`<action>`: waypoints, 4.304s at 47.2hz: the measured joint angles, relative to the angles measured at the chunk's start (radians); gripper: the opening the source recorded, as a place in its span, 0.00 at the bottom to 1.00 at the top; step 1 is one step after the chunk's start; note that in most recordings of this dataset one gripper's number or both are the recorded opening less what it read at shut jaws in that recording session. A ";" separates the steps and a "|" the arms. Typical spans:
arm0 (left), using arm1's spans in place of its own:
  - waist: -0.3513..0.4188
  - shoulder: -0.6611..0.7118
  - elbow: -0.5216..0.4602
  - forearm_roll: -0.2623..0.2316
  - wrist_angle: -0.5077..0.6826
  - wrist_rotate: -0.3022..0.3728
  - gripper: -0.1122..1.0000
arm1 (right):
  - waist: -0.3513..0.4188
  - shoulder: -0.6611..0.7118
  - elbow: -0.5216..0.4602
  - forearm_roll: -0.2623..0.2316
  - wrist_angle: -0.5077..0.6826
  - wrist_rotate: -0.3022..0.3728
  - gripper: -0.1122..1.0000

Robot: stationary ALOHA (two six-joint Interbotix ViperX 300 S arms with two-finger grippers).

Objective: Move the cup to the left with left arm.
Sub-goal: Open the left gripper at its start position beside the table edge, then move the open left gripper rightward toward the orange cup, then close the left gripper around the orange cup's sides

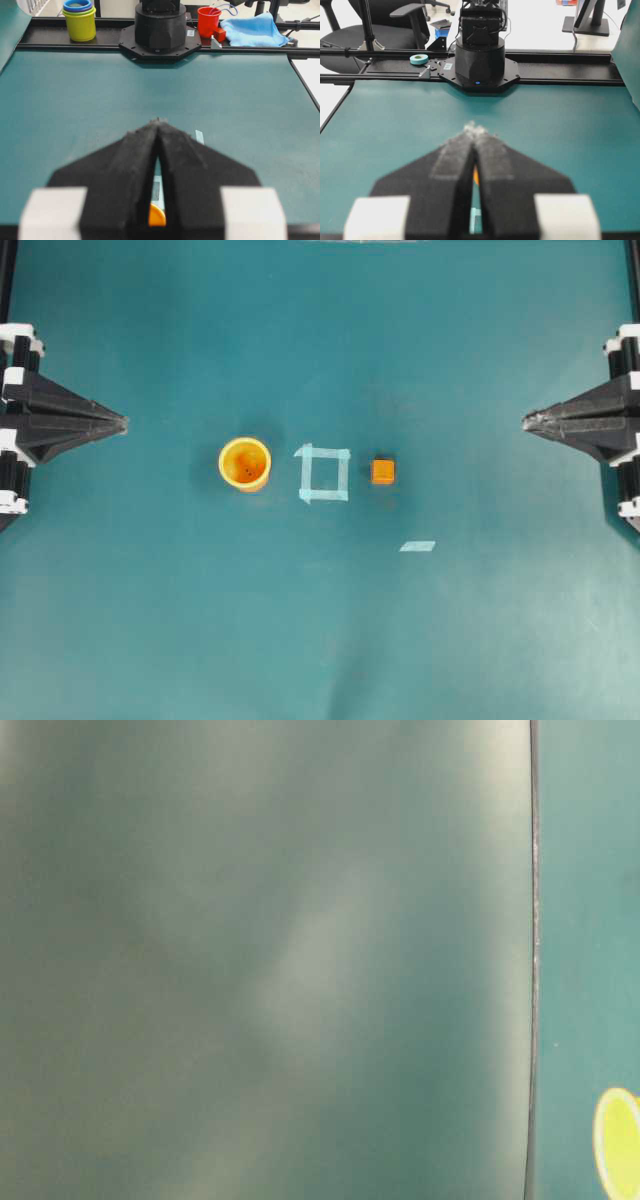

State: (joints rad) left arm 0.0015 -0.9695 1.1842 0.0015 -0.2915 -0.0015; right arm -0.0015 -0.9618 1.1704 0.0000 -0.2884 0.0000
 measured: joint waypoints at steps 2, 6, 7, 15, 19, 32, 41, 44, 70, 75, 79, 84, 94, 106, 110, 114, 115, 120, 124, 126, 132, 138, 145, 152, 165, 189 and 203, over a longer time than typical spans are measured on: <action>0.000 0.002 0.000 0.002 0.017 -0.003 0.10 | 0.002 0.000 0.000 0.000 0.002 0.002 0.09; 0.000 0.005 0.000 0.002 0.075 -0.014 0.10 | 0.005 0.000 -0.002 0.000 0.017 0.000 0.09; 0.000 0.003 0.000 0.002 0.086 -0.015 0.10 | 0.003 0.000 -0.002 0.000 0.025 -0.002 0.10; 0.000 0.006 -0.002 0.003 0.123 -0.015 0.10 | 0.005 0.000 -0.009 0.000 0.072 -0.003 0.09; 0.000 0.008 -0.002 0.005 0.123 -0.015 0.10 | 0.005 0.000 -0.009 0.000 0.078 -0.003 0.10; 0.000 0.066 -0.002 0.005 0.104 -0.015 0.12 | 0.005 -0.003 -0.012 0.000 0.081 -0.003 0.09; 0.000 0.150 -0.002 0.006 0.064 -0.015 0.31 | 0.005 -0.005 -0.015 0.000 0.081 0.000 0.09; 0.000 0.179 -0.002 0.005 0.054 -0.015 0.41 | 0.006 -0.005 -0.015 0.002 0.081 0.002 0.09; 0.009 0.541 -0.081 0.005 0.101 -0.015 0.84 | 0.006 -0.017 -0.029 0.002 0.087 0.002 0.10; 0.011 0.588 -0.094 0.006 0.094 0.000 0.84 | 0.006 -0.018 -0.029 0.000 0.089 0.003 0.09; 0.012 0.611 -0.087 0.006 0.067 0.002 0.85 | 0.006 -0.020 -0.032 0.002 0.089 0.003 0.09; 0.021 0.621 -0.055 0.008 0.026 0.002 0.85 | 0.005 -0.021 -0.035 0.000 0.089 0.003 0.09; 0.057 0.626 -0.002 0.006 -0.005 -0.015 0.87 | 0.006 -0.021 -0.041 0.002 0.089 0.005 0.09; 0.080 0.670 0.005 0.006 -0.035 -0.017 0.88 | 0.006 -0.020 -0.046 0.000 0.097 0.005 0.09; 0.080 0.704 0.002 0.006 -0.064 -0.017 0.88 | 0.006 -0.020 -0.046 0.000 0.098 0.005 0.09; 0.080 0.739 -0.008 0.006 -0.084 -0.017 0.88 | 0.006 -0.020 -0.048 0.000 0.100 0.005 0.10; 0.081 0.746 -0.012 0.008 -0.089 -0.017 0.88 | 0.006 -0.021 -0.048 0.000 0.098 0.005 0.10; 0.080 0.790 -0.037 0.006 -0.103 -0.017 0.88 | 0.006 -0.021 -0.049 0.002 0.100 0.005 0.09; 0.080 0.822 -0.055 0.006 -0.107 -0.018 0.88 | 0.006 -0.021 -0.049 0.000 0.100 0.005 0.09; 0.080 0.838 -0.064 0.006 -0.109 -0.021 0.88 | 0.006 -0.020 -0.048 0.000 0.098 0.005 0.10; 0.078 0.874 -0.089 0.006 -0.114 -0.035 0.88 | 0.006 -0.021 -0.051 0.000 0.101 0.005 0.09; 0.066 0.891 -0.103 0.006 -0.117 -0.037 0.88 | 0.006 -0.021 -0.057 0.002 0.121 0.005 0.09; 0.048 0.902 -0.107 0.006 -0.117 -0.038 0.88 | 0.006 -0.025 -0.064 0.002 0.137 0.005 0.09; 0.046 0.911 -0.109 0.006 -0.126 -0.040 0.88 | 0.006 -0.025 -0.066 0.002 0.138 0.005 0.09; 0.054 0.954 -0.129 0.006 -0.161 -0.034 0.88 | 0.006 -0.025 -0.066 0.002 0.138 0.005 0.09; 0.054 1.025 -0.193 0.006 -0.204 -0.018 0.88 | 0.006 -0.025 -0.066 0.002 0.138 0.005 0.09; 0.054 1.034 -0.198 0.006 -0.212 -0.006 0.86 | 0.006 -0.025 -0.064 0.000 0.138 0.005 0.09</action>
State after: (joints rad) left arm 0.0552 0.0644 0.9863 0.0077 -0.5031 -0.0077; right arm 0.0046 -0.9863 1.1060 0.0000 -0.1503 0.0046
